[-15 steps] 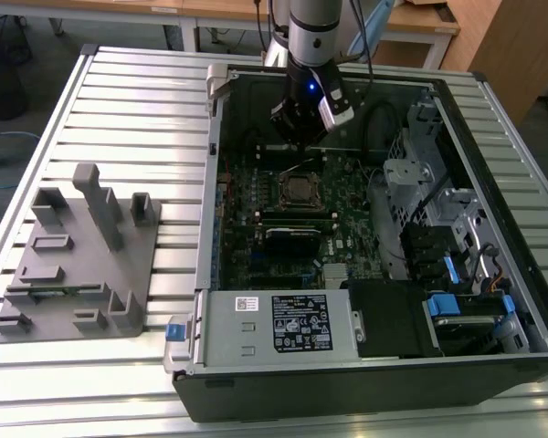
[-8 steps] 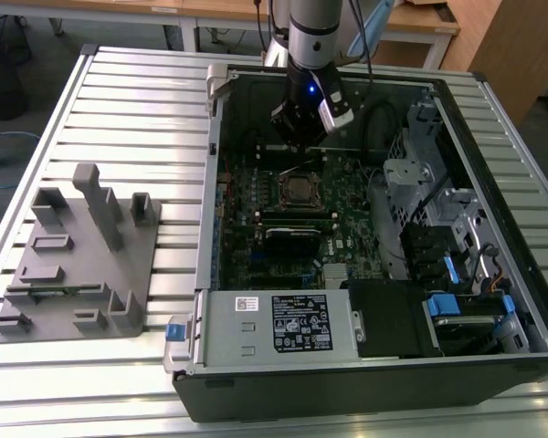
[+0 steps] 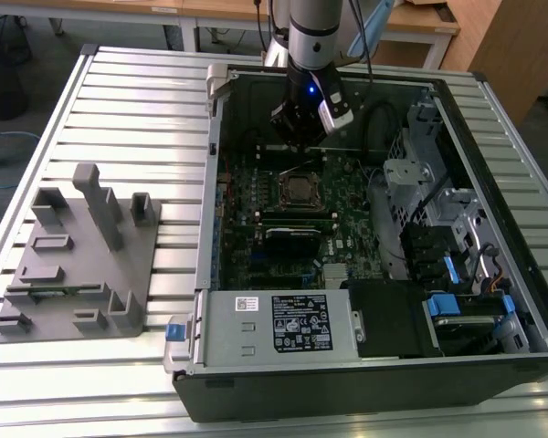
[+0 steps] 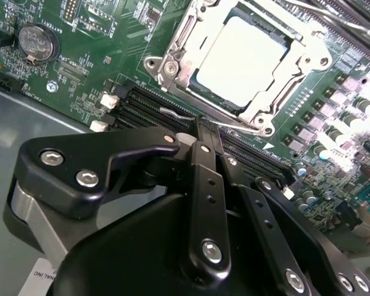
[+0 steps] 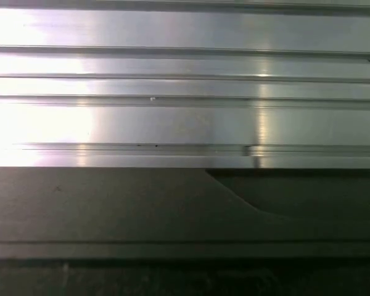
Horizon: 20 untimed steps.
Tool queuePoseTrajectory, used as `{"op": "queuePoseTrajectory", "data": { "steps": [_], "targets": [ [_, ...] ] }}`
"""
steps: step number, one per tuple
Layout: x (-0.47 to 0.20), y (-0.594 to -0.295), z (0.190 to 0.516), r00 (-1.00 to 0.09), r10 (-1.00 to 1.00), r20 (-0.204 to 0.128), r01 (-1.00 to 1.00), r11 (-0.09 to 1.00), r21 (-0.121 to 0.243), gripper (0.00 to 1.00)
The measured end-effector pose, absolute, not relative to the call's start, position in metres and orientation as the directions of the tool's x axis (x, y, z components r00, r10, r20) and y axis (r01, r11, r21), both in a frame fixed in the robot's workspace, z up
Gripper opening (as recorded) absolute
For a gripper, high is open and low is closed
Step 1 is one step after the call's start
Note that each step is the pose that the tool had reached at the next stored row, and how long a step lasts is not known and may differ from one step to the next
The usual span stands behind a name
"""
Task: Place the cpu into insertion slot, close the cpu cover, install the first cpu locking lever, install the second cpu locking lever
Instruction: 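Install the first cpu locking lever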
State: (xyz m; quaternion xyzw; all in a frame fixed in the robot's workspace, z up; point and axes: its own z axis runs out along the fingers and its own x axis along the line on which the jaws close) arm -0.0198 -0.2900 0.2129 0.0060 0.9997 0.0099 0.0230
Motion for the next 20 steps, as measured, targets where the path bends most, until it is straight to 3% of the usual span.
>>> {"op": "queuePoseTrajectory", "data": {
  "steps": [2,20],
  "targets": [
    [-0.0197,-0.29,0.2128,-0.999,0.014,-0.046,0.012,0.999,0.043,0.11],
    [-0.0262,-0.29,0.2119,-0.999,0.014,-0.052,0.011,0.999,0.049,0.11]
  ]
}}
